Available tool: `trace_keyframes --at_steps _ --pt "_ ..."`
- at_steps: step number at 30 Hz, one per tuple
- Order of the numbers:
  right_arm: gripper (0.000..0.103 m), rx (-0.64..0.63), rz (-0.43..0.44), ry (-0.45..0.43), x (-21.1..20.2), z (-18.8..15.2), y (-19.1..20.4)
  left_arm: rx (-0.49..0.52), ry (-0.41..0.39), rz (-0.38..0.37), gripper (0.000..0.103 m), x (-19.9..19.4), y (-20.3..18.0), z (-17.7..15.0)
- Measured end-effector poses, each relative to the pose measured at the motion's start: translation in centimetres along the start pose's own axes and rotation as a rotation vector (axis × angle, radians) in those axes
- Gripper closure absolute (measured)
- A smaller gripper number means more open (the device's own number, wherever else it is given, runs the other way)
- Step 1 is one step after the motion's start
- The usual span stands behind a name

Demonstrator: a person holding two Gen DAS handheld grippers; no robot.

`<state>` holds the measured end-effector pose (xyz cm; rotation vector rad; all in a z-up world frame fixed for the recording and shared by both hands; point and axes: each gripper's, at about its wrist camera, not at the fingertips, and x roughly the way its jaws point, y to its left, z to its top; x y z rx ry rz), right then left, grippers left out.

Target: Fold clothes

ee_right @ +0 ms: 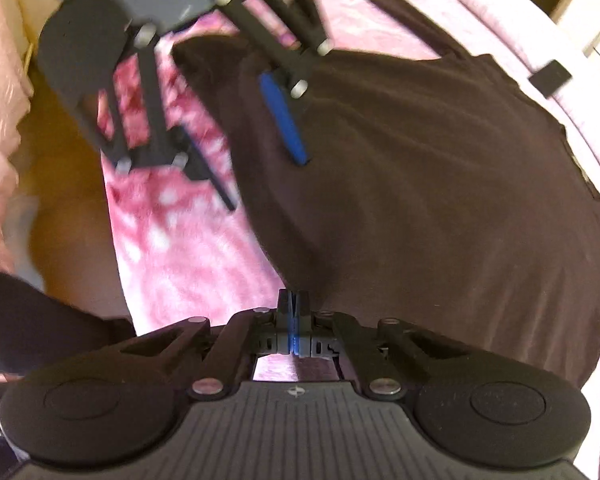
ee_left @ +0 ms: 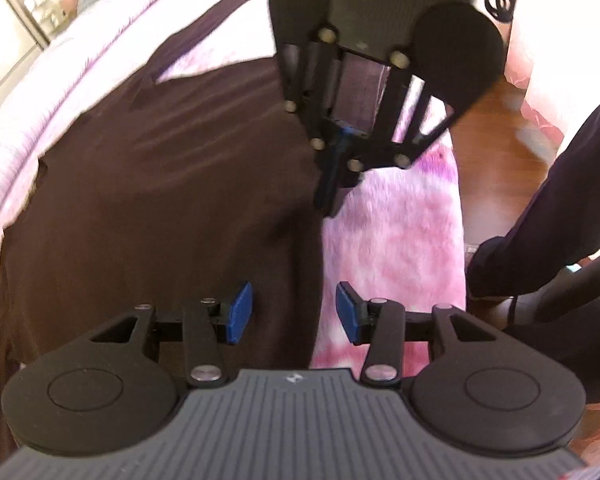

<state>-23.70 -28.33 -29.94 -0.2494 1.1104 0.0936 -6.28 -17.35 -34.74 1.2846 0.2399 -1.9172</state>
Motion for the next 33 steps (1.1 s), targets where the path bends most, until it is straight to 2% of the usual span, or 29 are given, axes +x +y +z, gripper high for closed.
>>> trace_keyframes --at_steps 3,5,6,7,9,13,17,19,21,23,29,33 --pt "0.103 0.095 -0.005 -0.024 -1.5 0.5 -2.1 -0.023 0.001 -0.003 0.062 0.4 1.2 0.7" --pt "0.103 0.151 -0.012 -0.037 -2.2 0.9 -3.5 -0.039 0.002 -0.004 0.08 0.6 2.0 1.2" --pt "0.103 0.175 -0.015 -0.04 -2.4 1.0 -4.1 -0.047 0.002 -0.005 0.097 0.7 2.3 1.4" --pt "0.103 0.195 -0.021 -0.042 -2.6 1.0 -4.6 -0.054 0.003 -0.006 0.101 0.9 2.7 1.7" --pt "0.103 0.222 -0.04 -0.051 -3.0 1.0 -5.2 -0.071 0.004 -0.008 0.102 1.1 3.5 2.2" --pt "0.101 0.221 -0.103 -0.141 -4.7 1.1 -4.3 -0.22 -0.003 -0.033 0.102 0.6 7.8 1.5" --pt "0.096 0.16 -0.038 -0.148 -4.5 1.7 -1.5 -0.291 -0.009 -0.053 0.102 0.8 10.8 1.2" --pt "0.09 0.128 -0.013 -0.131 -3.5 1.7 -0.1 -0.31 -0.015 -0.056 0.102 1.0 11.9 1.1" --pt "0.074 0.098 -0.025 -0.118 -2.7 1.7 0.3 -0.32 -0.015 -0.061 0.102 1.1 12.6 1.1" --pt "0.067 0.068 -0.043 -0.106 -2.0 1.6 0.5 -0.313 -0.015 -0.063 0.102 1.1 12.7 1.1" --pt "0.07 -0.022 -0.098 -0.07 -0.1 1.4 1.2 -0.297 -0.008 -0.064 0.102 1.4 12.1 0.8" --pt "0.07 -0.082 -0.101 -0.054 1.3 1.4 1.6 -0.304 -0.007 -0.06 0.102 1.6 12.1 0.6"
